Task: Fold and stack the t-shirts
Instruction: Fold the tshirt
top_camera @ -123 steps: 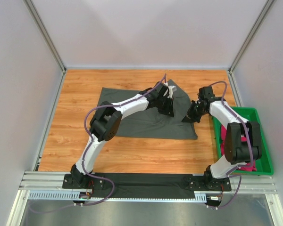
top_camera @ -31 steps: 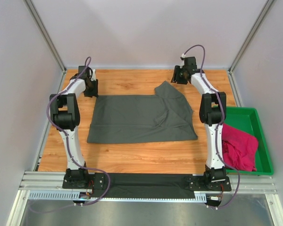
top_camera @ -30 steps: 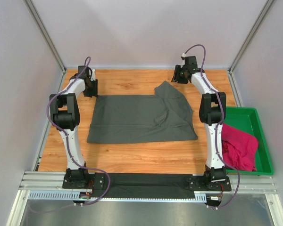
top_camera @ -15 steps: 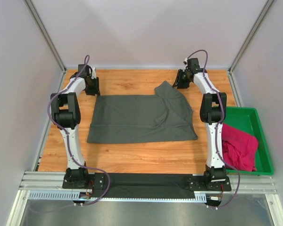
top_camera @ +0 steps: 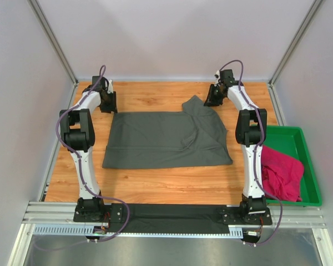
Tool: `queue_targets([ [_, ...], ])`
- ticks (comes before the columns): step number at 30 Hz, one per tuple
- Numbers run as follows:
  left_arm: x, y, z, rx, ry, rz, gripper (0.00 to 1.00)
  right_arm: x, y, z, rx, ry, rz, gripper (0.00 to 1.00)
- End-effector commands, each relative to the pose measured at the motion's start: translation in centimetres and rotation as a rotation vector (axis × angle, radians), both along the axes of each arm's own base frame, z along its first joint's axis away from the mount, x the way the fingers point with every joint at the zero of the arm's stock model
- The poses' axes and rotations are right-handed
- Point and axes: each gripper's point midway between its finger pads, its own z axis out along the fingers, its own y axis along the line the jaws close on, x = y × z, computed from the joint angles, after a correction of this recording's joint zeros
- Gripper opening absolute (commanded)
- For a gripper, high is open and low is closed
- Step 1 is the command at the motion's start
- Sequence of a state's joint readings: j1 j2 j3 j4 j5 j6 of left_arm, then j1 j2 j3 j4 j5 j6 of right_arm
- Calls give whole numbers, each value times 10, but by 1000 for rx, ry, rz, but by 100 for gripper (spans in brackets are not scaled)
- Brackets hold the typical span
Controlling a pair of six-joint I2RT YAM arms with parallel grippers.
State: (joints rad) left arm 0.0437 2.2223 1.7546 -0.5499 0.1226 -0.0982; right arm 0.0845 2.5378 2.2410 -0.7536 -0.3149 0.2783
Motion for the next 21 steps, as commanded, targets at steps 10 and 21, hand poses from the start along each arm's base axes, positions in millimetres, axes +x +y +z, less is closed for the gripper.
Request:
queue_targets([
  [10, 9, 4, 39, 12, -92, -18, 48, -18, -2, -20, -29, 88, -14, 0],
  [21, -5, -13, 36, -95, -67, -32, 48, -25, 1, -20, -28, 101, -3, 0],
])
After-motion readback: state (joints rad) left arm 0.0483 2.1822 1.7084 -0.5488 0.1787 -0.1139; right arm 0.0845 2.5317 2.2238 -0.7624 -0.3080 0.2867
